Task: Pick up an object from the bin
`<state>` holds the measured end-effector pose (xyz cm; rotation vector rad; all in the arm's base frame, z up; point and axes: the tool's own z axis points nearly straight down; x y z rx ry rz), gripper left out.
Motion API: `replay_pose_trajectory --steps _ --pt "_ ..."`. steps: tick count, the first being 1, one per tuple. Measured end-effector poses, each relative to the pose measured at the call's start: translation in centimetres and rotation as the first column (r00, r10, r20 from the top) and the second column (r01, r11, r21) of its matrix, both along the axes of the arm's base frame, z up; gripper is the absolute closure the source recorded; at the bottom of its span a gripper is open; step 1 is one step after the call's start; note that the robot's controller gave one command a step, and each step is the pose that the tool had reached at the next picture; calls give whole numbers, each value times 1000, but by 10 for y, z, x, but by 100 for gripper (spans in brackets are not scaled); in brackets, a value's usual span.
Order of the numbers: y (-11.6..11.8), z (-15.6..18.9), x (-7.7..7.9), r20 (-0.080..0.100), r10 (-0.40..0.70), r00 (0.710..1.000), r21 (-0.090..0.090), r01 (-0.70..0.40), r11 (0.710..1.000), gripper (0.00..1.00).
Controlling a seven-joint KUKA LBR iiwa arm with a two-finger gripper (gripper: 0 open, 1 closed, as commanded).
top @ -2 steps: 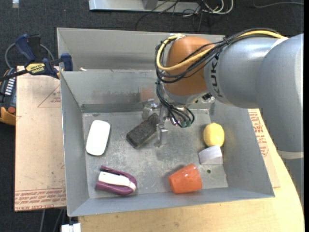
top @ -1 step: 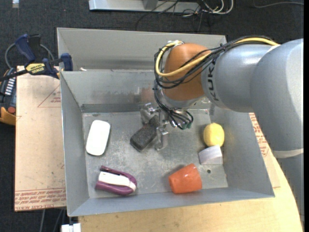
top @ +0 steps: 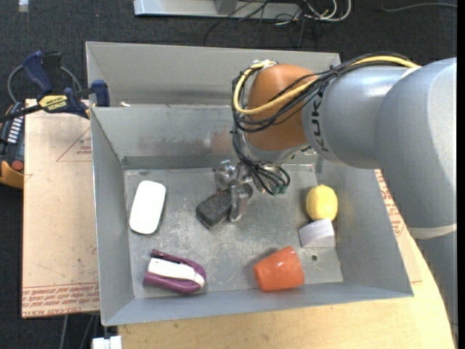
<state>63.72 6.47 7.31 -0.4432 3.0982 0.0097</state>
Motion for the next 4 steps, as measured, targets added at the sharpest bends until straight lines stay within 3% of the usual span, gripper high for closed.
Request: replay_pose_trajectory --steps 2,4 --pt "0 6 -2 -4 -13 1000 0 13 1000 100" --pt "0 51 -2 -4 -12 1000 -1 12 1000 100"
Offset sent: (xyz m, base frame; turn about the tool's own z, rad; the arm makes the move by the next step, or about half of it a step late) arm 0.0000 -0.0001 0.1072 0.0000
